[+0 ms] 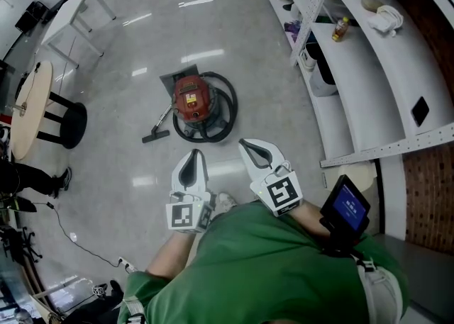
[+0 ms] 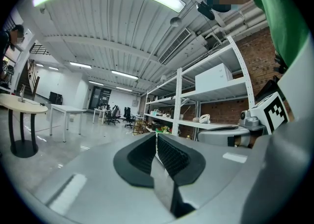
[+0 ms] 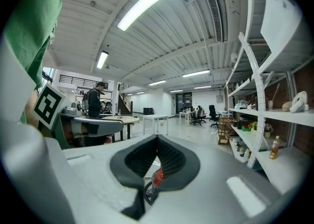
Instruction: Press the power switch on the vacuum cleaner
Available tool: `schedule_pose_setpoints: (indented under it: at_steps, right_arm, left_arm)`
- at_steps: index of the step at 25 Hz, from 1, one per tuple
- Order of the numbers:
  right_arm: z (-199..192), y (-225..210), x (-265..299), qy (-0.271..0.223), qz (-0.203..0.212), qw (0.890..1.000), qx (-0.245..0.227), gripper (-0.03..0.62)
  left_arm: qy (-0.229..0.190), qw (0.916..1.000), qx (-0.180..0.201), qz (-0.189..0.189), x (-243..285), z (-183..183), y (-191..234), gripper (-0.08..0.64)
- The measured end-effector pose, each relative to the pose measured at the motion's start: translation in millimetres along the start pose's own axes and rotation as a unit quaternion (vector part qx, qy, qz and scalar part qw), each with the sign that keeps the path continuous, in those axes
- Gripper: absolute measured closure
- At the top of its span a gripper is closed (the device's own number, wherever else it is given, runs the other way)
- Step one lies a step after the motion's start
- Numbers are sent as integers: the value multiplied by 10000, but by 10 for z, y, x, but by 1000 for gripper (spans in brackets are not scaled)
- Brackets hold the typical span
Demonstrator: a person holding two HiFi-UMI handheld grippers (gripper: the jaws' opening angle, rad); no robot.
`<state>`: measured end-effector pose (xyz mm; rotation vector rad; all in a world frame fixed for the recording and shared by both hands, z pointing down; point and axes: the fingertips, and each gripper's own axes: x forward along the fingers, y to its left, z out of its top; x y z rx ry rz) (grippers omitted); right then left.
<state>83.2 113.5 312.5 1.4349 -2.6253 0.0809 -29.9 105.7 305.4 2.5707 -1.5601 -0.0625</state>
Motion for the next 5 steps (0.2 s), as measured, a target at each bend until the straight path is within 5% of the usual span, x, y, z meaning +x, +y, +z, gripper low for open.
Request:
schedule_pose_setpoints:
  at_steps: [5]
  right_arm:
    - [-10,32,101,14,23,9999,-99,589]
  left_arm:
    - [12,10000,31,-30,22,-12,86,554]
